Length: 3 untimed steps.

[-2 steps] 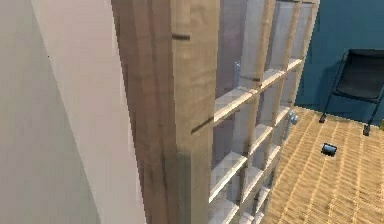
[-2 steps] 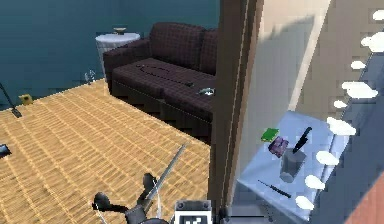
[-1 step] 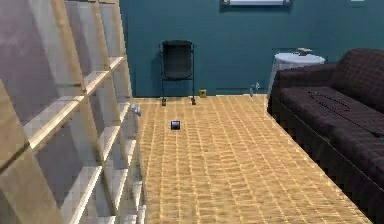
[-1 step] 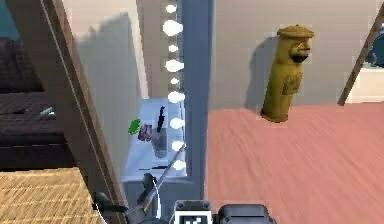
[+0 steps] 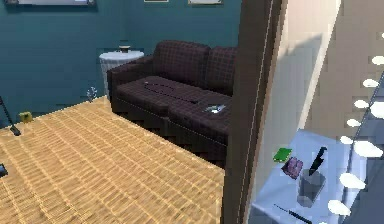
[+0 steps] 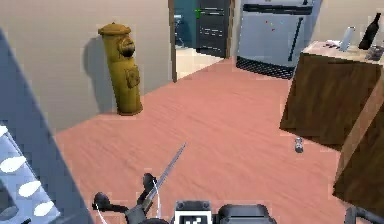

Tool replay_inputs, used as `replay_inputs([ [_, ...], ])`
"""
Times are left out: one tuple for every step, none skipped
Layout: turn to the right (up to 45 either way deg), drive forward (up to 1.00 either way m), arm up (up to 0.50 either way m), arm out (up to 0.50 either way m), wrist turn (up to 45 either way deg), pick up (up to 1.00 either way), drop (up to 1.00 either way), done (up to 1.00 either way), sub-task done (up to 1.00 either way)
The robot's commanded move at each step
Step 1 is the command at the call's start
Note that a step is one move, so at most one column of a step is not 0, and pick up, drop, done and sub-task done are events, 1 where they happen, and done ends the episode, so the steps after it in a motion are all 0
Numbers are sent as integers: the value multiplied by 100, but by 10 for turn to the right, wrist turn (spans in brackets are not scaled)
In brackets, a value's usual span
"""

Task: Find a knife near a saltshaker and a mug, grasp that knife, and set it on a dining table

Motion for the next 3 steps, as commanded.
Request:
replay_inputs([
  [120, 0, 0, 0, 0, 0, 0, 0, 0],
  [0, 30, 0, 0, 0, 0, 0, 0, 0],
  [-450, 0, 0, 0, 0, 0, 0, 0, 0],
])
